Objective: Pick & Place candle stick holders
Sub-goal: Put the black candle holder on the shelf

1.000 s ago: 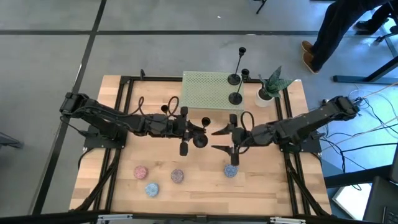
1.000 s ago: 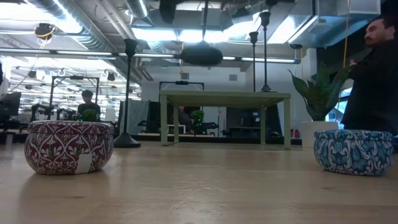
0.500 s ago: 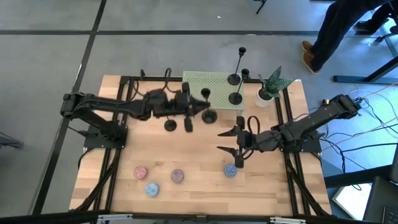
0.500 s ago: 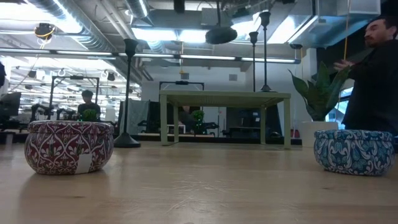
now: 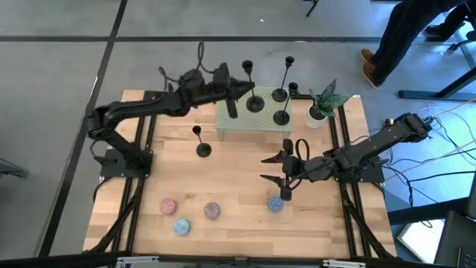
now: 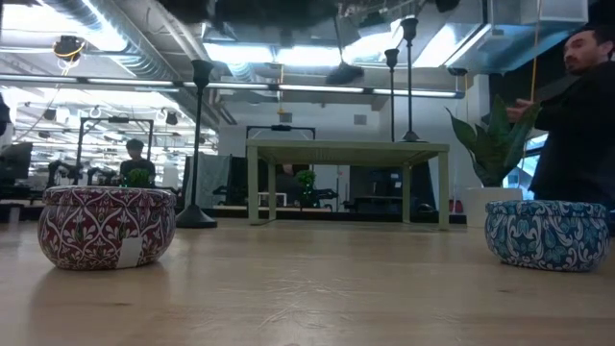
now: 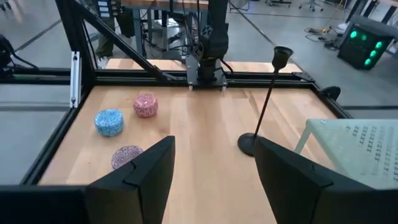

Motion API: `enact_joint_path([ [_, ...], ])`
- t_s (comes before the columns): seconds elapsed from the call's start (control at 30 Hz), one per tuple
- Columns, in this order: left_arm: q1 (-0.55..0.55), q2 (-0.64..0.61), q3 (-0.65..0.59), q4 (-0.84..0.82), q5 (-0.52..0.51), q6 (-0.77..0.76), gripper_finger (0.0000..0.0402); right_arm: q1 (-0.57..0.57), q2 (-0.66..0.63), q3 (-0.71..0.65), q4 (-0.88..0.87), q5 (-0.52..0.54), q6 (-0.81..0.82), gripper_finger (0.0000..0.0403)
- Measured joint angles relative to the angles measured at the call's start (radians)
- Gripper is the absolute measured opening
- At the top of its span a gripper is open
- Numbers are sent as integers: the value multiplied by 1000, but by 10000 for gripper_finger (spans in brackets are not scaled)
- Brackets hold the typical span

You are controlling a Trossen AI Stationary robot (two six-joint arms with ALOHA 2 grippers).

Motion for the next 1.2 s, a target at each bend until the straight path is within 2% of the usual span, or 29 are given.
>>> enact_joint_path([
  [0.3,131,248,154,57,69,-40,13,5,0,0,-91,4,122,225],
  [0.5,164,342,212,57,76,-50,13,6,0,0,-136,5,191,225],
  [0.8,191,395,213,45,72,-51,13,40,0,-1,-291,-29,335,225],
  [0.97,191,397,213,40,71,-34,13,61,-11,-1,-385,-30,349,225],
  [1.2,182,397,213,-21,63,13,13,69,-83,-1,-509,74,386,225],
])
